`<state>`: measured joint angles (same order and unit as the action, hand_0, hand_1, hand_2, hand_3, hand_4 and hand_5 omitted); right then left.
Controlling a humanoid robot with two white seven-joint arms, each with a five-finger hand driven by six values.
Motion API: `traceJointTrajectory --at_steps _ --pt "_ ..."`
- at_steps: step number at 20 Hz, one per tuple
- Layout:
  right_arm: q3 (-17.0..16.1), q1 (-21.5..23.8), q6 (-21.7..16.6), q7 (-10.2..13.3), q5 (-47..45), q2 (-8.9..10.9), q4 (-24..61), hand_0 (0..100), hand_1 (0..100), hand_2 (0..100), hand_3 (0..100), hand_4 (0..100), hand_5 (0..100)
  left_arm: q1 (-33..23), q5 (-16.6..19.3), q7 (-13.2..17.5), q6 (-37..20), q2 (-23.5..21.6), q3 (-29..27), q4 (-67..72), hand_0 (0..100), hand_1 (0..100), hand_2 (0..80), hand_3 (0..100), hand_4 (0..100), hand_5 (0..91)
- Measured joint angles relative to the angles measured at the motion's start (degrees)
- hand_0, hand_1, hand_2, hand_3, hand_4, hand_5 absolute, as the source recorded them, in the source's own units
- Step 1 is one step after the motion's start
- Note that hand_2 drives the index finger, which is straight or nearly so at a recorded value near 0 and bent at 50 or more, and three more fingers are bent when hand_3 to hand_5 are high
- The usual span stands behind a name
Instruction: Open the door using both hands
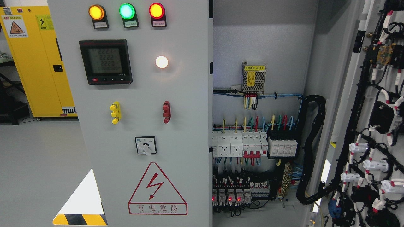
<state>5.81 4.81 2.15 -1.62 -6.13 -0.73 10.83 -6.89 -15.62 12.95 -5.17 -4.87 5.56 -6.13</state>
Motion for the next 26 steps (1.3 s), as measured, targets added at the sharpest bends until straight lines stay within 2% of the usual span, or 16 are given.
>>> traceJointTrajectory --at_steps 4,8,15,19,21,26 --pt "0.3 2.9 -0.9 0.0 -0.1 0.23 7.2 21 11 0 0 0 0 0.1 0.0 0.0 -0.1 0.5 0.0 0.6 28 18 0.0 0 0 0.0" --pt "1.7 7.1 -1.0 0.0 -0.3 0.38 18.4 21 11 0 0 0 0 0.3 0.0 0.0 -0.1 0.9 0.0 0.9 28 18 0.0 0 0 0.0" --pt "7.7 12.9 -1.1 -0.1 -0.5 0.55 40.3 21 11 0 0 0 0 0.7 0.0 0.1 -0.1 1.3 0.0 1.4 28 19 0.0 0 0 0.0" --pt "11.6 15.3 -1.4 -0.1 -0.5 1.34 53.1 21 11 0 0 0 0 1.2 -0.1 0.1 -0.4 1.4 0.0 1.5 29 19 0.0 0 0 0.0" --pt "13.4 16.1 -3.5 -0.1 -0.5 1.97 59.0 21 11 0 0 0 0 1.3 -0.1 0.1 -0.4 1.4 0.0 1.6 29 19 0.0 0 0 0.0" --pt "16.8 18.6 -12.7 0.0 -0.5 3.57 71.3 21 11 0 0 0 0 1.6 -0.3 0.1 0.0 1.3 -0.1 1.8 29 19 0.0 0 0 0.0"
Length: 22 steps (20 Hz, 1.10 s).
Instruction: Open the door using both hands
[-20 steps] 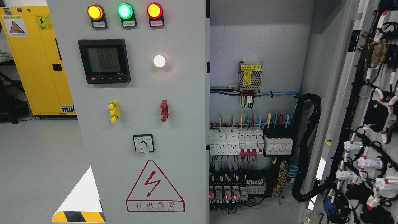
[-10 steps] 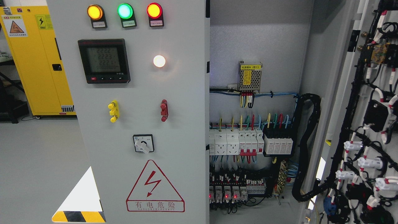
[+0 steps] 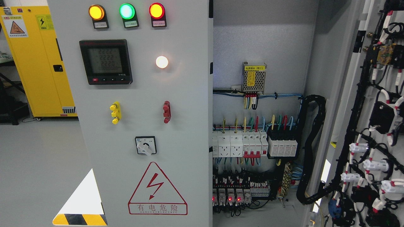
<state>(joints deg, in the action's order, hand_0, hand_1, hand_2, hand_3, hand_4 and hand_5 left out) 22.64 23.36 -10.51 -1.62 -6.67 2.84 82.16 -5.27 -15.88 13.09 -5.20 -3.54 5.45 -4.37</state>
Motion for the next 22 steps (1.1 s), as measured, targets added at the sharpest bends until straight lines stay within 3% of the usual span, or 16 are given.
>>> traceJointTrajectory --at_steps 4,9,18,22 --pt "1.9 1.8 -4.1 0.0 0.0 1.30 8.7 21 11 0 0 0 0 0.1 -0.2 0.1 0.0 -0.1 -0.1 0.1 29 19 0.0 0 0 0.0" --pt "3.6 0.9 -6.3 0.1 0.0 1.58 17.4 21 11 0 0 0 0 0.1 -0.3 0.3 0.0 -0.1 -0.1 0.2 30 20 0.0 0 0 0.0" --pt "4.8 -8.2 -7.4 0.8 0.3 -2.16 26.8 21 11 0 0 0 0 0.4 -0.5 0.4 0.1 -0.2 -0.2 0.3 30 20 0.0 0 0 0.0" --pt "4.8 -13.1 -4.2 0.9 0.5 -4.29 29.2 21 11 0 0 0 0 0.4 -0.5 0.5 0.1 -0.2 -0.3 0.3 30 20 0.0 0 0 0.0"
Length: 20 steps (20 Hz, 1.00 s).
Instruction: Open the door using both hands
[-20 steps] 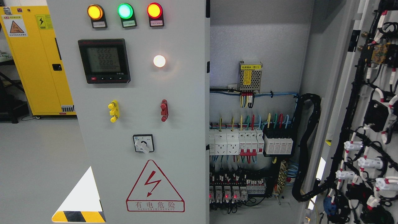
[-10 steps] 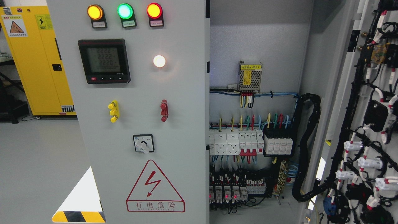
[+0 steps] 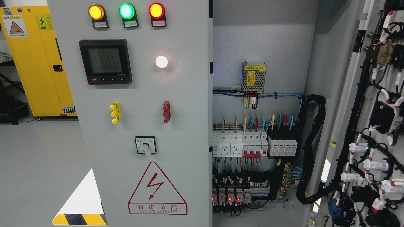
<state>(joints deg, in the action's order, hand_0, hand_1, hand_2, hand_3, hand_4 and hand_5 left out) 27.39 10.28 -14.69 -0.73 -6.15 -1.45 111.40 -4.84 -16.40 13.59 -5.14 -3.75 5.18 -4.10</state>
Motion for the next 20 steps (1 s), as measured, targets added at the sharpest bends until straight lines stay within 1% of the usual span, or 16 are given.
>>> traceJointTrajectory --at_steps 4,10,14,20 --pt "-1.0 -5.3 4.7 0.0 0.1 -1.68 1.2 21 11 0 0 0 0 0.0 0.0 0.0 0.0 0.1 0.0 0.0 30 20 0.0 0 0 0.0" --pt "-2.9 -13.6 10.1 0.1 0.2 -3.56 0.5 21 11 0 0 0 0 0.0 -0.1 0.0 0.1 0.2 -0.1 0.0 31 20 0.0 0 0 0.0" --pt "-5.1 -18.4 11.2 0.7 0.2 -4.39 -1.5 21 11 0 0 0 0 0.0 -0.1 0.0 0.2 0.3 -0.1 -0.1 31 20 0.0 0 0 0.0" --pt "-8.6 -24.5 12.4 1.2 0.3 -5.20 -5.9 21 11 0 0 0 0 0.1 -0.1 0.0 0.1 0.4 -0.2 -0.1 31 20 0.0 0 0 0.0"
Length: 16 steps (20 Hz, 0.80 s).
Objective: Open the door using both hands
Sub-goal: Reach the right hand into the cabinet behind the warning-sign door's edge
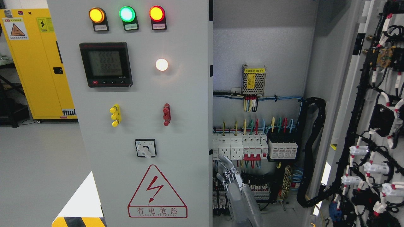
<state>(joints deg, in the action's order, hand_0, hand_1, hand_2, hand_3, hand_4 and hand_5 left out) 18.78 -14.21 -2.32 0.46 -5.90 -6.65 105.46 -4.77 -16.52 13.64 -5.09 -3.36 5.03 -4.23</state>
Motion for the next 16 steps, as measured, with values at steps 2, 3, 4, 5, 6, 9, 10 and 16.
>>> traceJointTrajectory --at_steps 2,3,4,5,6,9,10,16 --pt "-1.0 -1.9 0.2 0.1 0.0 -0.19 -1.5 21 11 0 0 0 0 0.0 0.0 0.0 0.0 0.0 0.0 0.0 31 20 0.0 0 0 0.0" --pt "-1.4 -2.7 0.3 0.1 0.0 -0.24 -2.2 21 11 0 0 0 0 0.0 0.0 0.0 -0.1 0.0 0.0 0.0 31 20 0.0 0 0 0.0" --pt "-2.0 -3.6 0.3 0.1 0.0 -0.29 -3.1 21 11 0 0 0 0 0.0 0.0 0.0 -0.1 0.0 0.0 0.0 31 20 0.0 0 0 0.0" --pt "-2.4 -4.3 0.3 0.1 0.0 -0.32 -3.8 21 11 0 0 0 0 0.0 0.0 0.0 -0.1 0.0 0.0 0.0 31 20 0.0 0 0 0.0" --pt "-2.9 -5.1 0.4 0.1 0.0 -0.34 -4.6 21 11 0 0 0 0 0.0 0.0 0.1 -0.1 0.0 0.0 0.0 31 20 0.0 0 0 0.0" --pt "-3.8 -7.2 0.6 0.3 -0.1 -0.39 -6.6 21 11 0 0 0 0 0.0 0.0 0.1 -0.2 0.0 0.0 -0.1 31 20 0.0 0 0 0.0" --pt "-4.0 -7.8 0.9 0.3 -0.1 -0.41 -7.2 21 11 0 0 0 0 0.0 0.0 0.1 -0.2 0.0 0.0 -0.1 31 20 0.0 0 0 0.0" --pt "-5.1 -11.2 3.2 0.2 -0.6 -0.44 -10.5 21 11 0 0 0 0 0.0 0.0 0.1 -0.2 0.1 0.0 -0.1 31 20 0.0 0 0 0.0"
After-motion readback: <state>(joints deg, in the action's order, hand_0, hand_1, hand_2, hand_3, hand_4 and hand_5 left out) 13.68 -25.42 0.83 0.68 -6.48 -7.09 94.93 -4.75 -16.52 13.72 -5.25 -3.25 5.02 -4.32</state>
